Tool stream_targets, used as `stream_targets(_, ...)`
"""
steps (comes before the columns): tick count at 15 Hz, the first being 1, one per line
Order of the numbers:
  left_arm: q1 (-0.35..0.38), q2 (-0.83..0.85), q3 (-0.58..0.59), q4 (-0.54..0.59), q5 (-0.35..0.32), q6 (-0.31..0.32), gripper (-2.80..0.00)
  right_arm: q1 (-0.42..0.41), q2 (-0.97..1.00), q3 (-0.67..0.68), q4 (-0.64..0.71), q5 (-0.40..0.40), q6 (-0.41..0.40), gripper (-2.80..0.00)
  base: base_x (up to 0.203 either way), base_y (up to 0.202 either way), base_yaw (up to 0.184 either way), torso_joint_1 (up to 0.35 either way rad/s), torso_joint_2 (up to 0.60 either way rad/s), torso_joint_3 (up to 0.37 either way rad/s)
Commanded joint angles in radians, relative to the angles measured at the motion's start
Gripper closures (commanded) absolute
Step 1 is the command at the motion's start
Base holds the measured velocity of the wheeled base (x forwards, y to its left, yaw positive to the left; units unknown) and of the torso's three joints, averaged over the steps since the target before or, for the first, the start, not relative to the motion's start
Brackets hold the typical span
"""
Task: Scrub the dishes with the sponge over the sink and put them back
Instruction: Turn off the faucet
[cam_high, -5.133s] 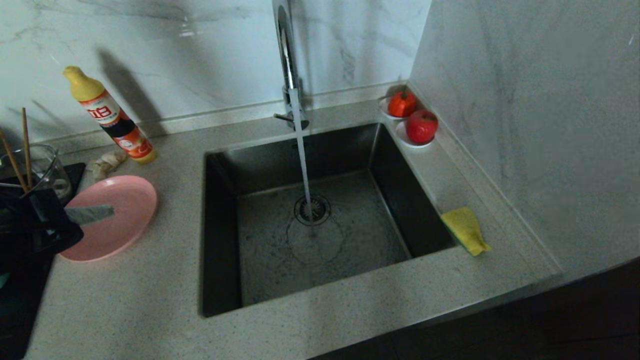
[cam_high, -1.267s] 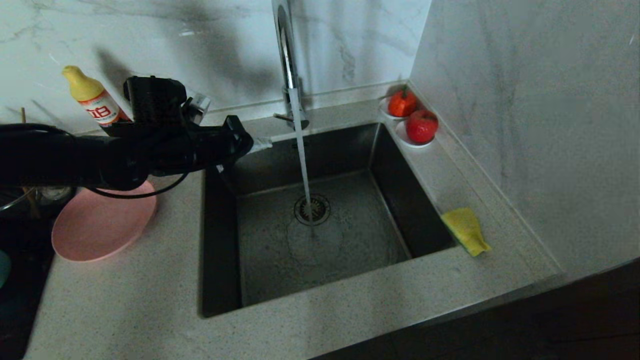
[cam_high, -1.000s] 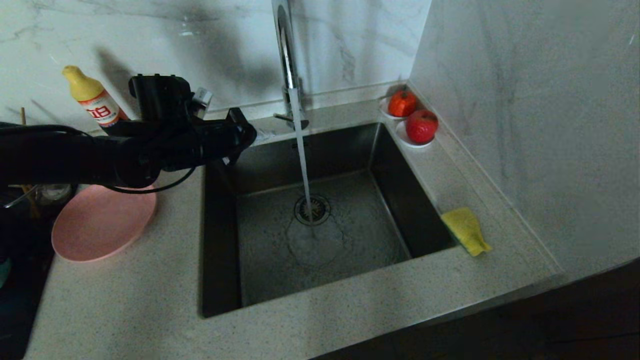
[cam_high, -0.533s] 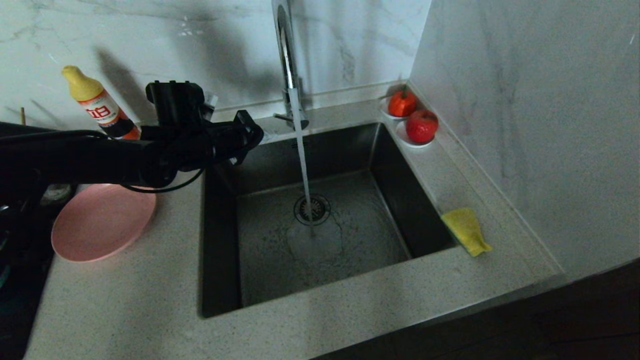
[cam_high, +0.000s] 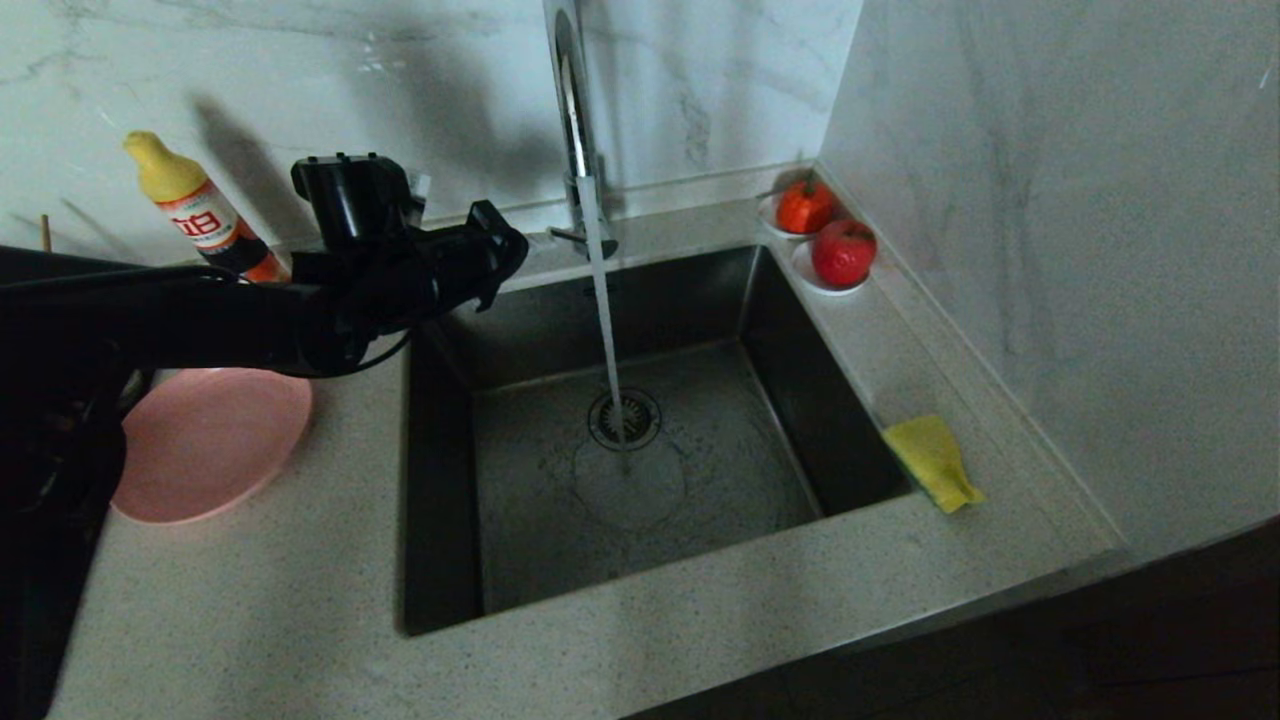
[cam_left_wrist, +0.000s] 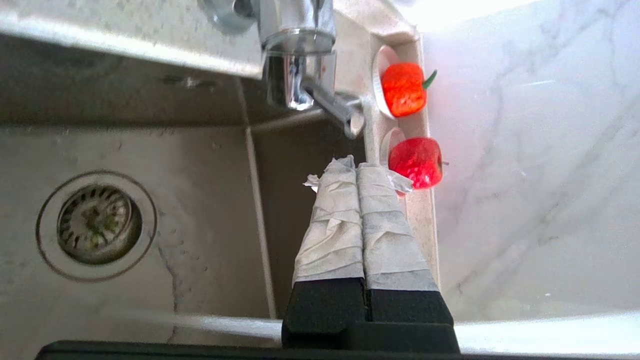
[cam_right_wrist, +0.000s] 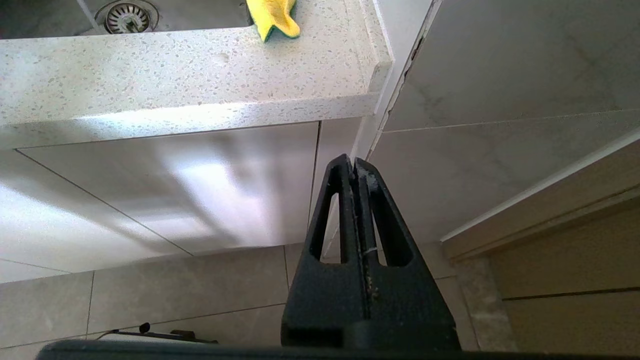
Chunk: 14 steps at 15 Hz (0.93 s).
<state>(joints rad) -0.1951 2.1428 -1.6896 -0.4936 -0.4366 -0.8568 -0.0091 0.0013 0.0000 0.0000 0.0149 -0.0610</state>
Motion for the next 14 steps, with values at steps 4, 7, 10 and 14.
stream_targets(4, -0.018, 0.076, -0.074, -0.043, 0.103, -0.007, 0.00, 0.000, 0.002, 0.000, 0.000, 0.000, 0.000, 0.00, 0.000, 0.000, 0.000, 0.000, 0.00, 0.000)
stream_targets(7, -0.018, 0.075, -0.076, -0.046, 0.101, -0.011, 0.00, 0.000, 0.002, 0.000, 0.000, 0.000, 0.000, 0.00, 0.000, 0.000, 0.000, 0.000, 0.00, 0.000)
stream_targets(10, -0.018, 0.080, -0.079, -0.048, 0.101, -0.011, 0.00, 0.000, 0.002, 0.000, 0.000, 0.000, 0.000, 0.00, 0.000, 0.000, 0.000, 0.000, 0.00, 0.000)
stream_targets(14, -0.017, 0.101, -0.122, -0.047, 0.107, -0.013, 0.00, 0.000, 0.002, 0.000, 0.000, 0.000, 0.000, 0.00, 0.000, 0.000, 0.000, 0.000, 0.00, 0.000)
